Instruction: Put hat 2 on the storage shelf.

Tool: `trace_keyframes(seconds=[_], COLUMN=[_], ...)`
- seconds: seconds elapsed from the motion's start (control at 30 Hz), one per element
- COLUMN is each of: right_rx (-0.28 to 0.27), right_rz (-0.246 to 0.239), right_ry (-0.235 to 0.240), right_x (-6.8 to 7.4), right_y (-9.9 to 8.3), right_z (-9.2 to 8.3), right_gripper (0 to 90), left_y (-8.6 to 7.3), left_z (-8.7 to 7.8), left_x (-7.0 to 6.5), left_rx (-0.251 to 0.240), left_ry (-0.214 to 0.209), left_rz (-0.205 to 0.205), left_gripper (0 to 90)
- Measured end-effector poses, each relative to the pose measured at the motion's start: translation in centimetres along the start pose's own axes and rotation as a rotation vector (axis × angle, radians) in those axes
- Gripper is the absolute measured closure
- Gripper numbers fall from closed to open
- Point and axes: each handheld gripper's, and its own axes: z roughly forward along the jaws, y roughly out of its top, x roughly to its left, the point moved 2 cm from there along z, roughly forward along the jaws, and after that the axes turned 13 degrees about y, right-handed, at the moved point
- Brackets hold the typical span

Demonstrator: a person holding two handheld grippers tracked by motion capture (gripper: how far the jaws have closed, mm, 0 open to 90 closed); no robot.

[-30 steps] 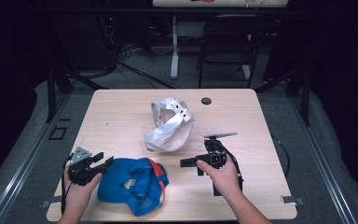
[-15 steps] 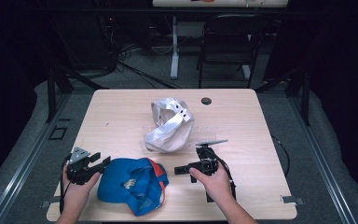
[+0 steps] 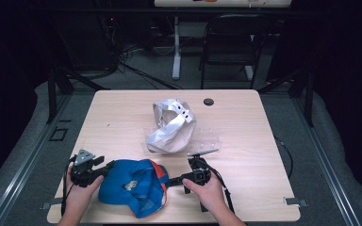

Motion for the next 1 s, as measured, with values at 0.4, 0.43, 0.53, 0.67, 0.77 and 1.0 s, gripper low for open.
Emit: trace_keyframes(seconds=[0.4, 0.43, 0.53, 0.67, 0.77, 1.0], right_rx=[0.032, 0.030, 0.028, 0.036, 0.043, 0.044], right_rz=[0.020, 0.020, 0.019, 0.014, 0.013, 0.026], right_ry=[0.017, 0.018, 0.021, 0.029, 0.030, 0.050], right_x=[-0.9, -0.9, -0.9, -0.8, -0.8, -1.1], right_y=[-1.1, -1.2, -1.3, -1.5, -1.7, -2.2], right_z=[1.3, 1.4, 1.6, 1.9, 1.9, 1.7], right_gripper=[58.3, 58.3, 58.3, 58.3, 58.2, 58.1], left_y=[-1.1, -1.2, -1.2, -1.2, -1.2, -1.1], left_z=[1.7, 1.9, 2.0, 2.0, 2.0, 2.1], left_x=[-0.8, -0.9, -1.2, -1.7, -2.1, -3.3], left_rx=[0.124, 0.132, 0.139, 0.147, 0.153, 0.156], left_ry=[-0.019, -0.023, -0.027, -0.028, -0.030, -0.031], left_rz=[0.066, 0.073, 0.083, 0.092, 0.095, 0.096], left_gripper=[48.2, 48.2, 48.0, 50.0, 50.0, 50.0])
